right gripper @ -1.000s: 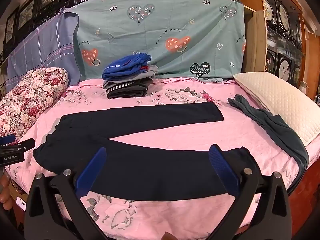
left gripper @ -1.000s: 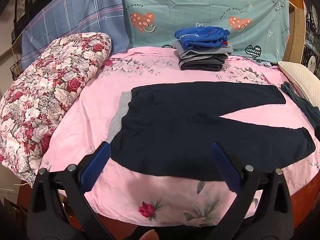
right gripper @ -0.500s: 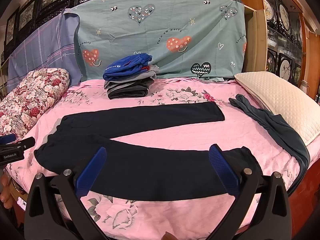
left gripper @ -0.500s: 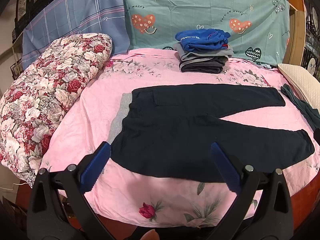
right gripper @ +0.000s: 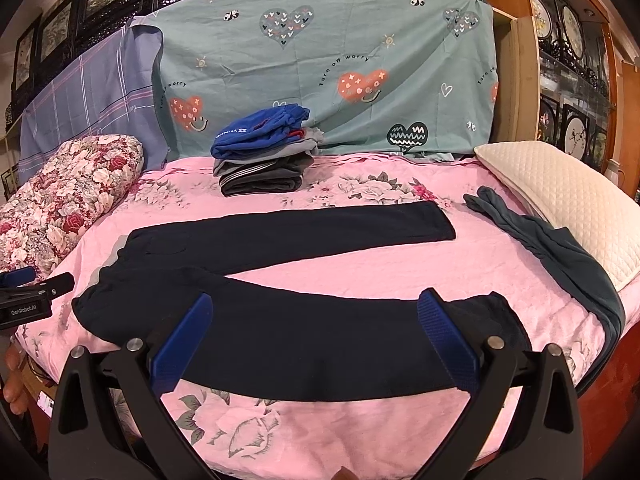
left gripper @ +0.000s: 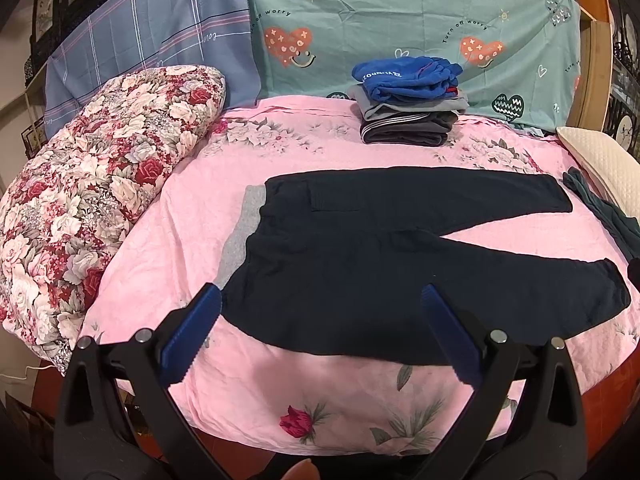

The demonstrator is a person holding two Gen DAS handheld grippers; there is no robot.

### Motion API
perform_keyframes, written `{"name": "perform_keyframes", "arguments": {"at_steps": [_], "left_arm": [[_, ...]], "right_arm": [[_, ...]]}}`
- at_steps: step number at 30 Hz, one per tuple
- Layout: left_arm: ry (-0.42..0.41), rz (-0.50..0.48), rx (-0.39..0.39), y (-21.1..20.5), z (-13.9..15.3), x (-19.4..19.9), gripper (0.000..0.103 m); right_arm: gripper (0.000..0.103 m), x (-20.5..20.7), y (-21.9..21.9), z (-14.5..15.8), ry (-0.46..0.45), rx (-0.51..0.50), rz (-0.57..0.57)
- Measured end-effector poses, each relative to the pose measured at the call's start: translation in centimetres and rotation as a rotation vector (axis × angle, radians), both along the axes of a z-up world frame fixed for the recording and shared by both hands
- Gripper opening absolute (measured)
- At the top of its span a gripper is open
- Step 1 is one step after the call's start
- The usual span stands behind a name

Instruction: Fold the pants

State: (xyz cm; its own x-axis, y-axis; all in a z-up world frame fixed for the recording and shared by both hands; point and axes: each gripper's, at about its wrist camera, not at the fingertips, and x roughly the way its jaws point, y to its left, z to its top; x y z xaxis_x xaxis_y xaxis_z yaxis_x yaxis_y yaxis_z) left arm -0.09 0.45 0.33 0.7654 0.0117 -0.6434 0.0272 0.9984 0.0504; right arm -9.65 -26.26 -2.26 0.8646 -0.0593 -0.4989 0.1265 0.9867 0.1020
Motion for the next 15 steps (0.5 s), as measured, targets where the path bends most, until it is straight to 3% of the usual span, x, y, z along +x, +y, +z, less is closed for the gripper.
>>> {"name": "perform_keyframes", "arguments": {"at_steps": [15], "left_arm": [[-0.002,0.002,0.004,-0.12,-0.1,-0.24,0.101]], "right_arm": [[0.102,-0.42,0.42,0.06,-0.022,-0.027,0.007]]}}
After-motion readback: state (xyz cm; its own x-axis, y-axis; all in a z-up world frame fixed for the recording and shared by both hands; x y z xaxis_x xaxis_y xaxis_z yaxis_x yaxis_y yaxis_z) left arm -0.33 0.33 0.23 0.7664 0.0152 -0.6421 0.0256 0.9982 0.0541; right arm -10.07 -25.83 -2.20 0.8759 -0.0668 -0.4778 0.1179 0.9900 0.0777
